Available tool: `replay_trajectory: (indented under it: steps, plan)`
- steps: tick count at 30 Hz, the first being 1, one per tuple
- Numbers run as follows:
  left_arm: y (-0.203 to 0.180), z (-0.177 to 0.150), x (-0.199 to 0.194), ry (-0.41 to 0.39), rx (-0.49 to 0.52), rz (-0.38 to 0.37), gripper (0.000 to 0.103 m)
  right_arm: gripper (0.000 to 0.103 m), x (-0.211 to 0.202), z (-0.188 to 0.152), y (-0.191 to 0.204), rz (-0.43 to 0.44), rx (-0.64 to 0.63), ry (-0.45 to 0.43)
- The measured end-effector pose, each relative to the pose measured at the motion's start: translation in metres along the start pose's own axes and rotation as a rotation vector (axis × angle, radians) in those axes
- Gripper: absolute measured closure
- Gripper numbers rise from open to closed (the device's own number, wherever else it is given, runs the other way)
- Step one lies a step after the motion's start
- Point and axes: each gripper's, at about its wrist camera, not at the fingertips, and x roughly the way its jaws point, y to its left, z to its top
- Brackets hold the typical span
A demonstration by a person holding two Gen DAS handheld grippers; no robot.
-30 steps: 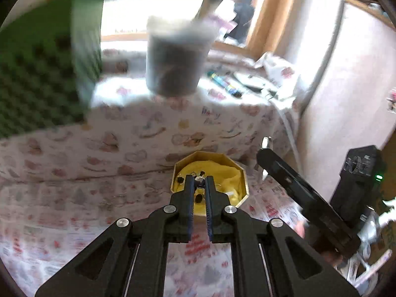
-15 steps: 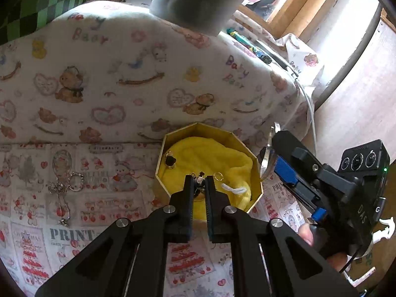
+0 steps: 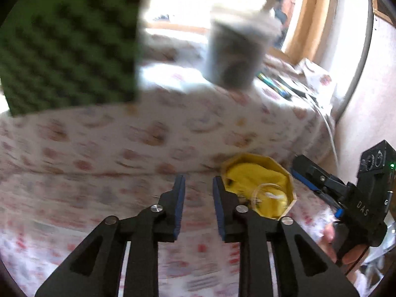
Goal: Organize jewelry
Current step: 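Open both grippers over the yellow box to drop the bangle and charm, then move both tools back over the remaining jewelry on the cloth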
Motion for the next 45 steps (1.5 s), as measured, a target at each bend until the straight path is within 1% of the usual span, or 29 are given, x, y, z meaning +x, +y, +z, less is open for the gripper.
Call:
replay_trajectory:
  steps: [1,3,5,6,8,9,10,11,12,13,14,15,16,17,18,20,21,23,24,26,28,31,33,34,35,36,39,42,45]
  plan:
    - [0.005,0.001,-0.007,-0.015,-0.005,0.015,0.077,0.034,0.000,0.000,0.001,-0.010,-0.009,-0.004]
    - [0.014,0.002,-0.021,-0.044,-0.012,0.035,0.073,0.025,-0.003,-0.001,0.006,-0.039,-0.027,-0.025]
    - [0.022,0.003,-0.033,-0.079,-0.014,0.061,0.065,0.022,-0.006,-0.001,0.011,-0.057,-0.050,-0.039]
    - [0.025,0.002,-0.041,-0.104,-0.011,0.079,0.059,0.019,-0.008,-0.001,0.015,-0.078,-0.071,-0.052]
    - [0.031,-0.001,-0.055,-0.154,0.001,0.118,0.053,0.013,-0.013,-0.002,0.024,-0.111,-0.108,-0.078]
    - [0.032,-0.002,-0.061,-0.179,0.008,0.138,0.046,0.013,-0.015,-0.002,0.028,-0.126,-0.127,-0.086]
    - [0.034,-0.005,-0.069,-0.216,0.013,0.159,0.037,0.012,-0.016,-0.003,0.034,-0.147,-0.154,-0.097]
    - [0.036,-0.007,-0.076,-0.256,0.013,0.179,0.031,0.010,-0.018,-0.004,0.037,-0.160,-0.170,-0.104]
    - [0.038,-0.011,-0.084,-0.313,0.008,0.209,0.019,0.007,-0.019,-0.006,0.044,-0.188,-0.202,-0.116]
    - [0.039,-0.014,-0.091,-0.370,0.003,0.242,0.010,0.007,-0.020,-0.009,0.051,-0.231,-0.241,-0.130]
    - [0.040,-0.017,-0.097,-0.423,0.007,0.265,0.007,0.007,-0.021,-0.011,0.055,-0.263,-0.265,-0.140]
    - [0.042,-0.021,-0.101,-0.455,0.016,0.273,0.005,0.006,-0.022,-0.016,0.062,-0.318,-0.305,-0.159]
    - [0.043,-0.023,-0.104,-0.473,0.026,0.274,0.004,0.005,-0.023,-0.019,0.066,-0.342,-0.333,-0.171]
    - [0.045,-0.025,-0.106,-0.485,0.041,0.270,0.003,0.001,-0.024,-0.022,0.073,-0.353,-0.374,-0.181]
    - [0.046,-0.028,-0.106,-0.492,0.056,0.265,0.001,0.000,-0.024,-0.025,0.076,-0.356,-0.396,-0.189]
    - [0.047,-0.032,-0.104,-0.496,0.070,0.272,0.001,0.000,-0.025,-0.030,0.082,-0.373,-0.424,-0.206]
    - [0.048,-0.034,-0.101,-0.500,0.068,0.289,0.001,0.000,-0.025,-0.034,0.083,-0.378,-0.428,-0.212]
    - [0.051,-0.041,-0.097,-0.534,0.050,0.339,0.001,0.000,-0.021,-0.039,0.083,-0.390,-0.415,-0.208]
    - [0.053,-0.042,-0.093,-0.535,0.045,0.354,0.001,0.000,-0.017,-0.041,0.082,-0.392,-0.412,-0.193]
    - [0.058,-0.044,-0.084,-0.494,0.047,0.358,0.001,0.000,-0.009,-0.042,0.080,-0.384,-0.410,-0.155]
    - [0.065,-0.047,-0.076,-0.474,0.033,0.359,0.001,0.000,-0.007,-0.043,0.078,-0.391,-0.393,-0.146]
    - [0.074,-0.053,-0.059,-0.442,0.008,0.340,0.001,0.000,-0.005,-0.045,0.075,-0.382,-0.365,-0.138]
    - [0.078,-0.054,-0.048,-0.403,0.006,0.327,0.001,0.000,-0.006,-0.046,0.076,-0.390,-0.369,-0.142]
    - [0.081,-0.055,-0.045,-0.392,0.002,0.296,0.001,0.000,-0.006,-0.046,0.076,-0.396,-0.373,-0.146]
    - [0.083,-0.055,-0.042,-0.384,0.003,0.281,0.001,0.000,-0.006,-0.047,0.076,-0.398,-0.376,-0.146]
    - [0.084,-0.054,-0.040,-0.373,0.000,0.286,0.001,0.000,-0.005,-0.047,0.076,-0.403,-0.380,-0.146]
    - [0.088,-0.055,-0.039,-0.375,-0.017,0.289,0.001,0.000,-0.004,-0.047,0.076,-0.413,-0.380,-0.143]
    - [0.089,-0.054,-0.034,-0.346,-0.020,0.293,0.001,0.000,-0.003,-0.047,0.073,-0.430,-0.367,-0.144]
    - [0.092,-0.051,-0.031,-0.319,-0.033,0.298,0.001,0.000,-0.007,-0.045,0.070,-0.464,-0.330,-0.182]
